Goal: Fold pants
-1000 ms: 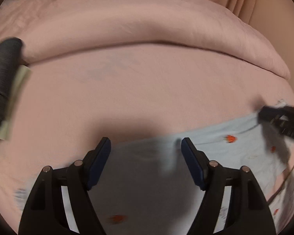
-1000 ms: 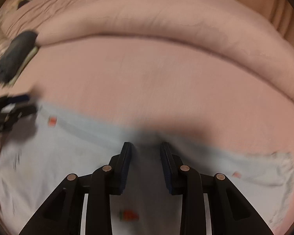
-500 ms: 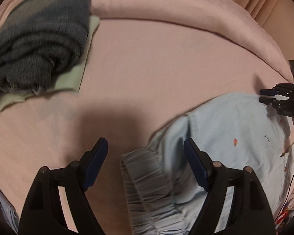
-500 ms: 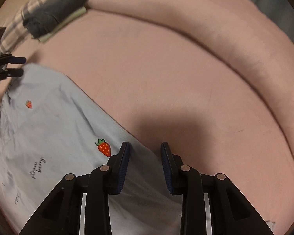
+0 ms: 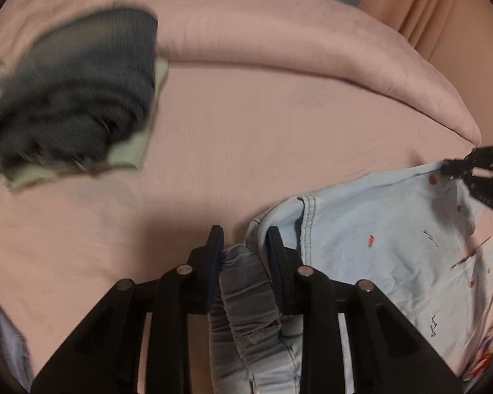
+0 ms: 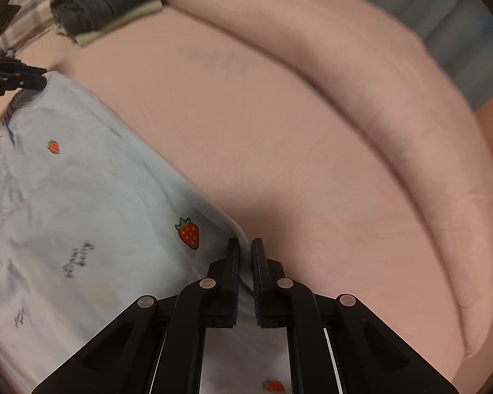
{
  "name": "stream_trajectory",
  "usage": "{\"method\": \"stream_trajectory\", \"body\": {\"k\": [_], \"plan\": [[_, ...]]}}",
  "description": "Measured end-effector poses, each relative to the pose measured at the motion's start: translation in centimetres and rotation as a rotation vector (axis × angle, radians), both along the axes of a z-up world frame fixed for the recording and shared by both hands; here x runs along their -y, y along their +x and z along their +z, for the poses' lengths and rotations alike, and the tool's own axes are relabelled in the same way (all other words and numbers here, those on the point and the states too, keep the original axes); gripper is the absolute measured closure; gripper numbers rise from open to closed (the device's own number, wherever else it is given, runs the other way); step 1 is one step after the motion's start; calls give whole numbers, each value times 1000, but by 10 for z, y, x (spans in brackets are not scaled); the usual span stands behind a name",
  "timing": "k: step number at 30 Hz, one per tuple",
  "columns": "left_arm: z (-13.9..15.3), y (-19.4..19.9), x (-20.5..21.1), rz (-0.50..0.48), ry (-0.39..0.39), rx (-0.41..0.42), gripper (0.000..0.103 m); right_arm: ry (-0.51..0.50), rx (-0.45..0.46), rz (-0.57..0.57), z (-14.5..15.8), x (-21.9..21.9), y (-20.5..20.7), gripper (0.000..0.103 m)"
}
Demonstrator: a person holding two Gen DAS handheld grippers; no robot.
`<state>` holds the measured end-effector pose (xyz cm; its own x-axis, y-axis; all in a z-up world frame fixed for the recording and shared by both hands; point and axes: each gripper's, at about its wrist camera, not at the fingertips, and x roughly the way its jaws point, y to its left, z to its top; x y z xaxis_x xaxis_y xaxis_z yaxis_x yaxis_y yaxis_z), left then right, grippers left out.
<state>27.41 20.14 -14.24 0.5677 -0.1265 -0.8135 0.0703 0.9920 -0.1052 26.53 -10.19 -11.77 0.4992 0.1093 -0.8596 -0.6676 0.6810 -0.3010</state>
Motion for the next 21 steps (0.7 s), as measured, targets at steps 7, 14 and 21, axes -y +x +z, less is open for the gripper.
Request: {"method": "stream_trajectory", "body": {"k": [7,14,21], "plan": [[53,-72,16,-35,109,208,80,43,208,-2,62,8,-84,97],[58,-170,35,-57,157,342,84,77,277,63,82,23,-199,97],[8,-246,39,-39,163,306,97,103,177,150,37,30,-271,97]]}}
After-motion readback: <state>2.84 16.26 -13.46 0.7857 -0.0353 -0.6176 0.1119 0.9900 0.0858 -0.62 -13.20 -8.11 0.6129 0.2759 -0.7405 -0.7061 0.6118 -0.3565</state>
